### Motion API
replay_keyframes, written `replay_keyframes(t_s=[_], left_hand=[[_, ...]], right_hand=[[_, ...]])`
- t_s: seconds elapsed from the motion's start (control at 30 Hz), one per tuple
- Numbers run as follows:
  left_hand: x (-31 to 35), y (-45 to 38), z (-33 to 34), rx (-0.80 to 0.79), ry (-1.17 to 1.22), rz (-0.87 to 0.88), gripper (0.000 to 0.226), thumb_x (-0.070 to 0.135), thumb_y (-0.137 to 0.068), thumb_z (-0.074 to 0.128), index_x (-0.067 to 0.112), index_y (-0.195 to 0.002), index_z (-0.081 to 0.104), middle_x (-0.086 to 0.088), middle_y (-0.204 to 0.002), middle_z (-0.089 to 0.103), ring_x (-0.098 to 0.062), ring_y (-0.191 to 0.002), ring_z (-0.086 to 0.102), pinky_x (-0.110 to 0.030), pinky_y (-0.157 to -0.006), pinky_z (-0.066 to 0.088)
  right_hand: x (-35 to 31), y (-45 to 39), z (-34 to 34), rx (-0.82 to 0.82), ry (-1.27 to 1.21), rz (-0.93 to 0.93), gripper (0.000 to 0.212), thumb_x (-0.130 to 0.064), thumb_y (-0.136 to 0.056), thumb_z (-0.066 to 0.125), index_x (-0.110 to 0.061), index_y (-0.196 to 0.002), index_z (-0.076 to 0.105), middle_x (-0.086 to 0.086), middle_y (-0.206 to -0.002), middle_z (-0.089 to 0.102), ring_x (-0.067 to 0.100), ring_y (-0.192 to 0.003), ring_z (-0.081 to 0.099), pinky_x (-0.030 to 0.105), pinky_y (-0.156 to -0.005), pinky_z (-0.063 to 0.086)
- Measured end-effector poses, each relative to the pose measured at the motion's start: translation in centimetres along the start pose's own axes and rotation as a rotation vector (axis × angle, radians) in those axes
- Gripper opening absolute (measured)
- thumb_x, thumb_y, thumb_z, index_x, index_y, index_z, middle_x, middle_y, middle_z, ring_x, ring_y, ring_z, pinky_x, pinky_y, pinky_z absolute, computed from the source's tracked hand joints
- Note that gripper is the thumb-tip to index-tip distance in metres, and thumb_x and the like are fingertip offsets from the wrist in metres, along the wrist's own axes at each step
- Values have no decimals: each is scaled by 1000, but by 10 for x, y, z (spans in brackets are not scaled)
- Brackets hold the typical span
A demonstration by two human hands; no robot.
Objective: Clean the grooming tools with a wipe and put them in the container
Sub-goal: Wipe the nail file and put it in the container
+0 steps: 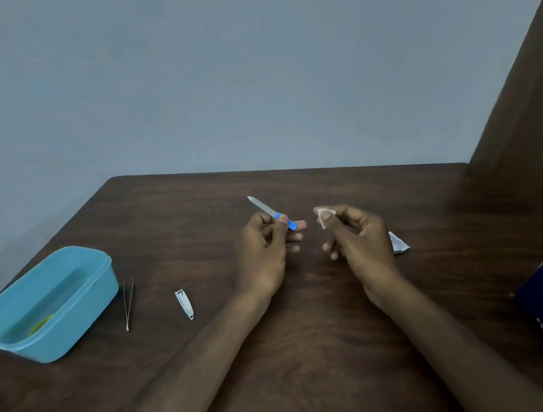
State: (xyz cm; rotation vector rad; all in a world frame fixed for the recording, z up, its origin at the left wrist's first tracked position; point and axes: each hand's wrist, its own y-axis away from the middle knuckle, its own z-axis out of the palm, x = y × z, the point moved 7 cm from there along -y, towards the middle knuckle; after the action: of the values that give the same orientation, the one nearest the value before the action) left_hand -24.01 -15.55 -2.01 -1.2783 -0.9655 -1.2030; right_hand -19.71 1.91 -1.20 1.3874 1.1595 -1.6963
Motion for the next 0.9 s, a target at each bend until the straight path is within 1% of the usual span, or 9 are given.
replay_keyframes(t_s=[0.17,0.3,0.4,0.47,0.53,0.6,0.77,0.83,0.9], left_hand=[[2,3,4,-83,-52,24,16,10,-107,61,0,-117,70,-10,-96,81,-4,-74,70,-20,-64,58],[4,4,7,-149,-160,76,16,12,-105,67,10,-117,77,-4,-94,82,-6,-81,73,-21,-68,59],[8,7,10,-163,-187,92,13,15,-103,70,13,-111,80,-2,-91,82,-8,-80,73,-22,-65,59],[11,10,12,-177,-219,113,11,18,-102,72,14,-107,81,1,-89,82,-17,-79,76,-26,-60,60],[13,10,14,-186,-250,133,11,22,-103,71,15,-103,81,3,-88,82,-33,-80,75,-30,-55,59],[13,10,15,-196,-276,151,11,23,-103,71,16,-101,80,4,-86,81,-36,-76,72,-33,-53,57],[15,13,17,-228,-357,195,12,27,-103,72,21,-95,79,6,-84,80,-36,-70,70,-43,-55,58],[11,9,13,-173,-334,169,13,26,-103,72,19,-94,79,5,-82,80,-34,-67,70,-40,-54,59],[9,6,9,-120,-300,137,13,24,-102,72,17,-95,80,5,-82,80,-25,-61,68,-35,-52,58]], right_hand=[[-11,0,-6,60,4,-91,9,-15,-98,76,-17,-106,80,-6,-84,77,10,-50,59,23,-48,48],[-14,0,-7,58,-4,-117,18,-18,-90,85,-20,-106,76,0,-87,78,16,-48,60,25,-45,43],[-9,-1,-4,35,93,-93,29,-22,-88,87,-25,-114,73,-3,-84,78,17,-46,59,23,-45,41],[-8,-1,-3,26,129,-78,25,-23,-90,85,-25,-112,73,-3,-78,78,13,-45,57,22,-45,41],[-10,-1,-2,-9,93,-84,7,-19,-94,81,-20,-99,76,-4,-66,73,6,-45,55,18,-44,41],[-10,-1,-1,-37,73,-78,7,-19,-96,79,-15,-91,77,-3,-60,70,5,-45,53,18,-45,41],[-4,-8,-17,122,-45,29,8,-25,-93,82,-19,-95,78,-2,-82,79,9,-46,50,23,-44,39],[-6,-11,-28,195,-109,44,13,-26,-90,85,-19,-93,75,0,-90,82,8,-47,50,21,-43,38],[-9,-11,-30,174,-142,48,16,-25,-89,86,-18,-88,71,0,-89,82,6,-47,48,19,-43,37]])
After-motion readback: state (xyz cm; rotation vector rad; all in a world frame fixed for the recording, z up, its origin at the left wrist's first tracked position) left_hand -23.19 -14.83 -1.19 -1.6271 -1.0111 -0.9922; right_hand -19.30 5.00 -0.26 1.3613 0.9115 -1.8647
